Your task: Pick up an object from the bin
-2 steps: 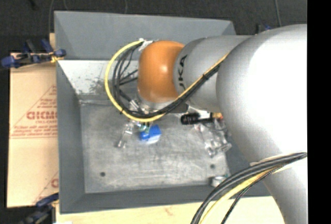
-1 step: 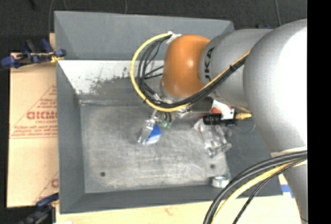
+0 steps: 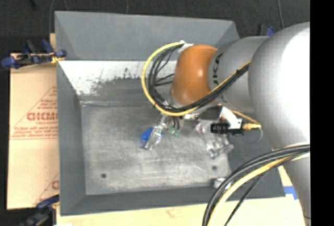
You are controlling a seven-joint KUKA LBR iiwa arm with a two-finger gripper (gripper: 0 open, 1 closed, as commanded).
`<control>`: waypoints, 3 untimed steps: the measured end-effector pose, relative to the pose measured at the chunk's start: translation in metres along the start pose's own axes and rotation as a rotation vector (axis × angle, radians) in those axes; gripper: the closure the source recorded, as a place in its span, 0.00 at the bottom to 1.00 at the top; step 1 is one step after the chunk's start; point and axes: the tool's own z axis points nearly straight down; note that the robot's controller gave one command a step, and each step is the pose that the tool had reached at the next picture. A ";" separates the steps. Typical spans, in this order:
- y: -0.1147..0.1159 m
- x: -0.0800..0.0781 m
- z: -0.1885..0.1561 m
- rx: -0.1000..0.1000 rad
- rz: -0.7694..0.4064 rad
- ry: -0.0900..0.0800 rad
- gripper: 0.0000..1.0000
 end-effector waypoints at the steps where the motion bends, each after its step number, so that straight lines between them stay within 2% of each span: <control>1: 0.008 0.017 -0.001 0.000 0.066 -0.010 0.00; 2: 0.010 0.014 -0.004 -0.005 0.070 -0.015 1.00; 3: 0.010 0.013 -0.014 0.006 0.071 0.005 1.00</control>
Offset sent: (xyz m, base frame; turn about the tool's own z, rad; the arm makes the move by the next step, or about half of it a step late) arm -0.0164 0.0163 -0.0041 0.0684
